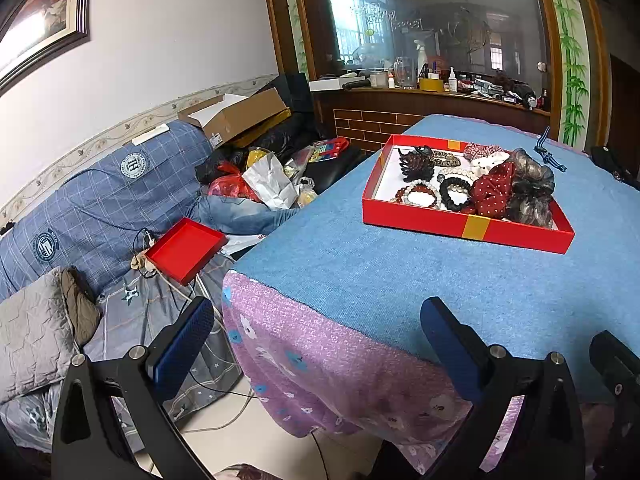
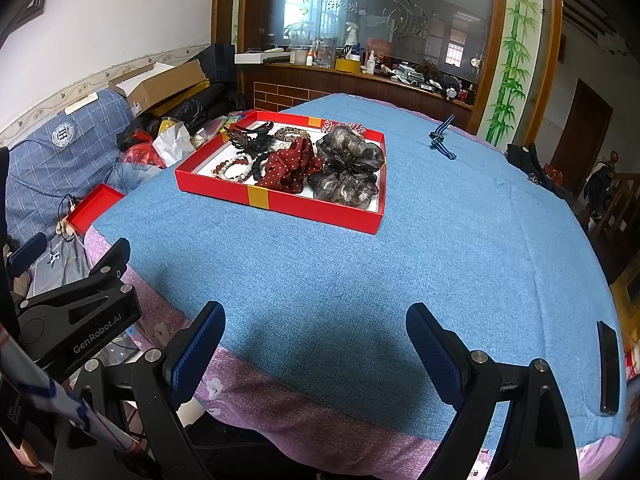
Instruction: Organize jewelry
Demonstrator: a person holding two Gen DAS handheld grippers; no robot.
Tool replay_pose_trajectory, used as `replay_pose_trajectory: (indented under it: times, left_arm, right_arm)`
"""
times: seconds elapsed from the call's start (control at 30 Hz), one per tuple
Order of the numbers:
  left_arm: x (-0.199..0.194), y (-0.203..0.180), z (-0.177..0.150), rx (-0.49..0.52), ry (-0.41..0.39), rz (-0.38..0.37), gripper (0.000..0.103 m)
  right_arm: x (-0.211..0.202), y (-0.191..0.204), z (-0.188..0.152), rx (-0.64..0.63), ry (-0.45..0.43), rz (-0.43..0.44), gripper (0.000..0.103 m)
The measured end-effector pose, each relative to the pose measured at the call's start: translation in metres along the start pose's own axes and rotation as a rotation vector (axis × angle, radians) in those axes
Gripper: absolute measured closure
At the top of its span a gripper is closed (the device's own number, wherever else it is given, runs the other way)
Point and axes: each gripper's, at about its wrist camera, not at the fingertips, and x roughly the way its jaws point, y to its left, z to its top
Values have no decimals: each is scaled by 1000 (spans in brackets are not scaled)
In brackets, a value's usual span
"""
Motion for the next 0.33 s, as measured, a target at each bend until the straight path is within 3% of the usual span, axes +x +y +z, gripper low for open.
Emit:
replay_pose_trajectory:
  times: [0.33]
  left_arm:
    - [5, -1, -1, 39, 15, 37, 0]
  right_arm:
    - [0, 1, -2, 13, 0, 1, 9]
